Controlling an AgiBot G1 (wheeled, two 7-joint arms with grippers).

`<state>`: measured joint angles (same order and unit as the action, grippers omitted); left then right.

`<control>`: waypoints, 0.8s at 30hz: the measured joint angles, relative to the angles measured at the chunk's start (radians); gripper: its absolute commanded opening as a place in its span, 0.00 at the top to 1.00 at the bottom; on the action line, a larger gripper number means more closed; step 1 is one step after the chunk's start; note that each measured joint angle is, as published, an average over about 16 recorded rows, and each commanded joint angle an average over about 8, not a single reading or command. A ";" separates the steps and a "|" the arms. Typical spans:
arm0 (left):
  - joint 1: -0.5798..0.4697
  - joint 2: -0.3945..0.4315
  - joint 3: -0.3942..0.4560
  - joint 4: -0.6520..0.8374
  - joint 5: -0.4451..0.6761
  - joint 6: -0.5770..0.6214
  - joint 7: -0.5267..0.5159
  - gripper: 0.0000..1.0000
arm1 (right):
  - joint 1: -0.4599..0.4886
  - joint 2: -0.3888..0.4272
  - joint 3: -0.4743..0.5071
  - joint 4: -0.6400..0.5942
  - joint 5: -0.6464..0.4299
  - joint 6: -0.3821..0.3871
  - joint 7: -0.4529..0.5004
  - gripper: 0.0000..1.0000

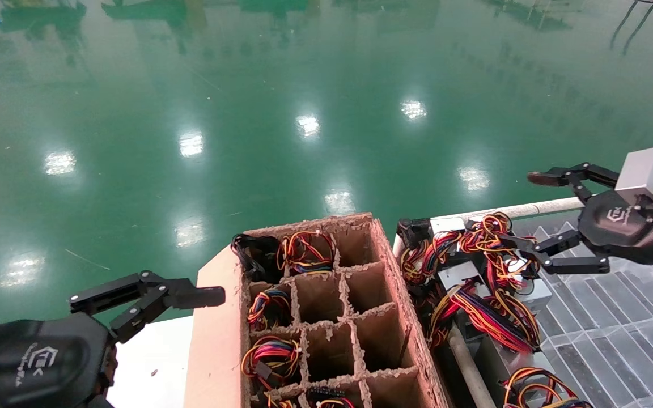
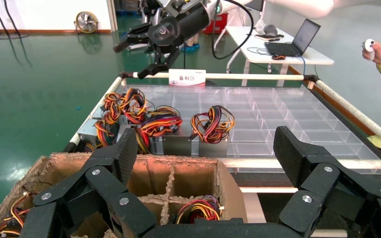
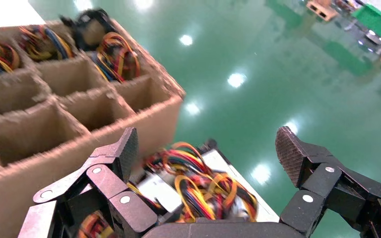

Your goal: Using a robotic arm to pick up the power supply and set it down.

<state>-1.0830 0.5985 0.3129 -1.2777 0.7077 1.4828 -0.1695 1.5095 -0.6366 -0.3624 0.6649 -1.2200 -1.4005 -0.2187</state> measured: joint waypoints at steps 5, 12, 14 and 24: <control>0.000 0.000 0.000 0.000 0.000 0.000 0.000 0.00 | -0.047 0.003 0.009 0.067 0.053 -0.010 0.044 0.00; 0.000 0.000 0.000 0.000 0.000 0.000 0.000 0.00 | -0.113 0.007 0.022 0.161 0.127 -0.025 0.106 0.00; 0.000 0.000 0.001 0.000 0.000 0.000 0.000 0.00 | -0.132 0.008 0.025 0.188 0.148 -0.029 0.123 0.00; 0.000 0.000 0.001 0.000 -0.001 0.000 0.000 0.00 | -0.225 0.013 0.043 0.321 0.253 -0.049 0.210 0.00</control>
<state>-1.0832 0.5982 0.3138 -1.2776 0.7072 1.4825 -0.1691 1.2842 -0.6234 -0.3195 0.9857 -0.9665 -1.4498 -0.0082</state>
